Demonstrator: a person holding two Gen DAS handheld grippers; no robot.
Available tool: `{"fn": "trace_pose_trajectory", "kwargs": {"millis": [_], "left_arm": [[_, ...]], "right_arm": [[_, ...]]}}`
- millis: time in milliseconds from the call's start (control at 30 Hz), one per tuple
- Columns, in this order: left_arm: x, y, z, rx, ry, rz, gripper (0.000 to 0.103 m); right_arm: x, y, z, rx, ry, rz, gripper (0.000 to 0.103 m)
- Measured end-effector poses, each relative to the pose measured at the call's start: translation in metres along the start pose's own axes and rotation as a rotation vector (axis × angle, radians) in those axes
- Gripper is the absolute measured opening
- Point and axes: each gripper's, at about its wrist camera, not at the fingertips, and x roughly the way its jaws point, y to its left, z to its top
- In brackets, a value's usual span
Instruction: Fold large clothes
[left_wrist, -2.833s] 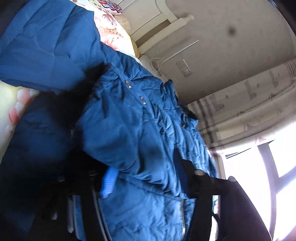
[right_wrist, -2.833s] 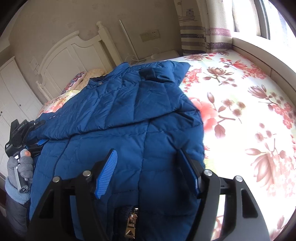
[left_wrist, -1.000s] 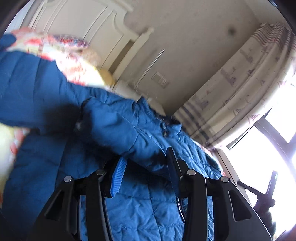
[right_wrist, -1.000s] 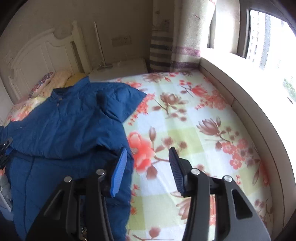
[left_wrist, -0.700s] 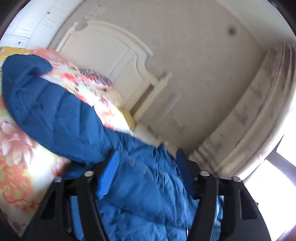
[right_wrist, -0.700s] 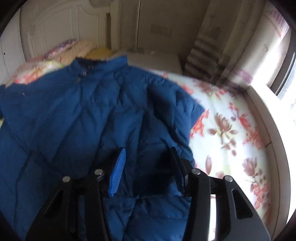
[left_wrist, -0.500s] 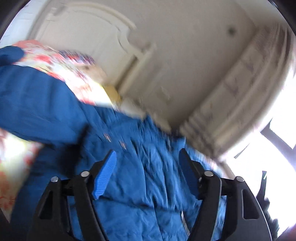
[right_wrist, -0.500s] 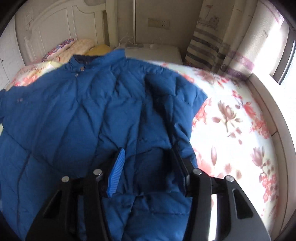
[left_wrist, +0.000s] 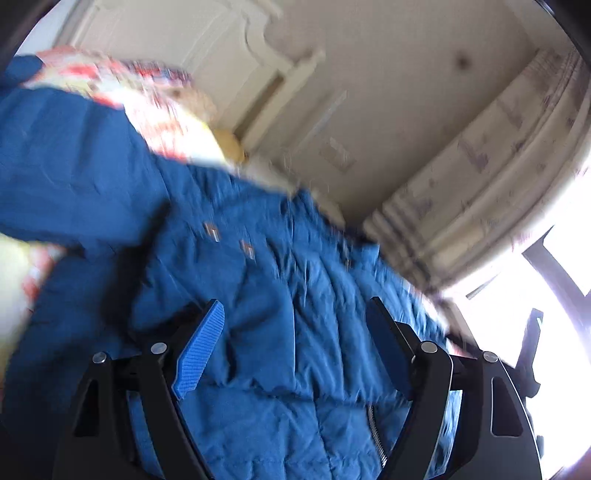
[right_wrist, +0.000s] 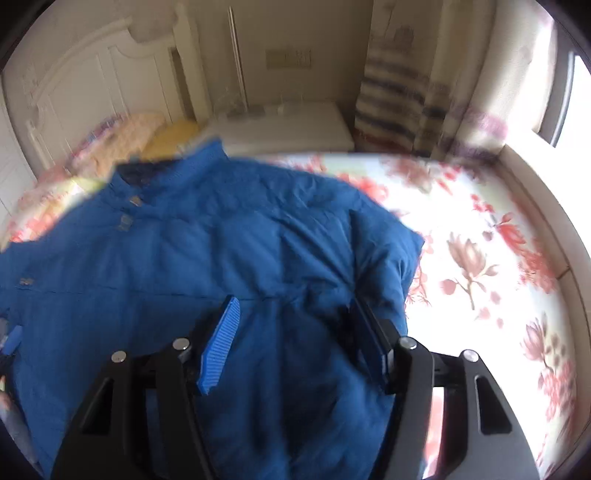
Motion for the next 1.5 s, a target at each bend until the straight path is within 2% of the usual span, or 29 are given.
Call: {"fn": "trace_pose_trajectory", "kwargs": {"millis": [67, 167, 233, 267, 300, 367, 433, 467, 567, 600, 633, 667, 700, 733, 900, 967, 1033, 1100, 1133, 1167, 1200, 1300, 1333, 1433, 1500], "left_arm": [[-0.015, 0.005, 0.006, -0.037, -0.087, 0.034, 0.075], [-0.048, 0.016, 0.019, -0.094, -0.209, 0.211, 0.075], [-0.066, 0.015, 0.041, -0.042, -0.241, 0.325, 0.075], [-0.072, 0.014, 0.052, -0.013, -0.247, 0.389, 0.076], [-0.074, 0.014, 0.075, 0.038, -0.229, 0.510, 0.078], [-0.067, 0.024, 0.115, 0.109, -0.140, 0.698, 0.082], [-0.047, 0.048, 0.153, 0.165, -0.010, 0.902, 0.083], [-0.035, 0.063, 0.167, 0.188, 0.065, 0.971, 0.083], [0.006, 0.119, 0.188, 0.224, 0.352, 1.124, 0.084], [0.013, 0.136, 0.189, 0.243, 0.404, 1.161, 0.087], [0.014, 0.143, 0.187, 0.248, 0.413, 1.169, 0.087], [0.010, 0.147, 0.189, 0.239, 0.397, 1.158, 0.074], [-0.001, 0.149, 0.195, 0.200, 0.347, 1.154, 0.030], [-0.010, 0.150, 0.199, 0.163, 0.309, 1.160, 0.020], [-0.052, 0.157, 0.208, -0.044, 0.132, 0.919, 0.011], [-0.081, 0.164, 0.210, -0.152, 0.010, 0.729, 0.010], [-0.112, 0.164, 0.203, -0.261, -0.148, 0.453, 0.010], [-0.128, 0.161, 0.194, -0.327, -0.235, 0.248, 0.010], [-0.134, 0.156, 0.191, -0.361, -0.271, 0.094, 0.010], [-0.136, 0.148, 0.188, -0.369, -0.287, 0.004, 0.010], [-0.132, 0.127, 0.186, -0.345, -0.288, -0.106, 0.010], [-0.110, 0.066, 0.178, -0.236, -0.243, -0.263, 0.010], [-0.091, 0.034, 0.170, -0.207, -0.211, -0.353, 0.010], [-0.039, -0.041, 0.140, -0.146, -0.119, -0.526, 0.010], [0.005, -0.089, 0.107, -0.100, -0.025, -0.602, 0.010]], "right_arm": [[-0.017, 0.027, -0.012, -0.070, -0.025, 0.066, 0.071], [-0.011, 0.065, -0.035, -0.208, 0.005, 0.095, 0.076], [0.015, 0.075, -0.049, -0.245, 0.081, 0.050, 0.077], [0.021, 0.075, -0.050, -0.240, 0.089, 0.043, 0.077], [0.020, 0.073, -0.048, -0.234, 0.085, 0.050, 0.077], [0.024, 0.071, -0.047, -0.217, 0.093, 0.067, 0.079], [0.028, 0.066, -0.046, -0.212, 0.092, 0.075, 0.079], [0.029, 0.065, -0.046, -0.214, 0.091, 0.073, 0.079], [0.032, 0.062, -0.046, -0.219, 0.086, 0.066, 0.079], [0.034, 0.062, -0.045, -0.217, 0.087, 0.068, 0.079], [0.036, 0.060, -0.043, -0.214, 0.088, 0.073, 0.079], [0.027, 0.065, -0.048, -0.209, 0.087, 0.075, 0.079], [0.027, 0.065, -0.047, -0.205, 0.088, 0.079, 0.079], [0.026, 0.064, -0.048, -0.203, 0.087, 0.083, 0.079], [0.027, 0.064, -0.046, -0.199, 0.086, 0.087, 0.079], [0.026, 0.063, -0.047, -0.196, 0.084, 0.094, 0.079], [0.025, 0.061, -0.047, -0.192, 0.078, 0.104, 0.079], [0.024, 0.060, -0.047, -0.187, 0.072, 0.114, 0.079], [0.024, 0.059, -0.047, -0.183, 0.071, 0.118, 0.079], [0.023, 0.059, -0.047, -0.180, 0.069, 0.121, 0.079], [0.022, 0.057, -0.047, -0.175, 0.063, 0.130, 0.079], [0.013, 0.046, -0.046, -0.119, 0.012, 0.185, 0.078], [0.010, 0.039, -0.045, -0.085, -0.009, 0.199, 0.078], [0.001, 0.013, -0.042, 0.053, -0.073, 0.241, 0.078], [-0.002, -0.003, -0.042, 0.139, -0.106, 0.266, 0.078]]}}
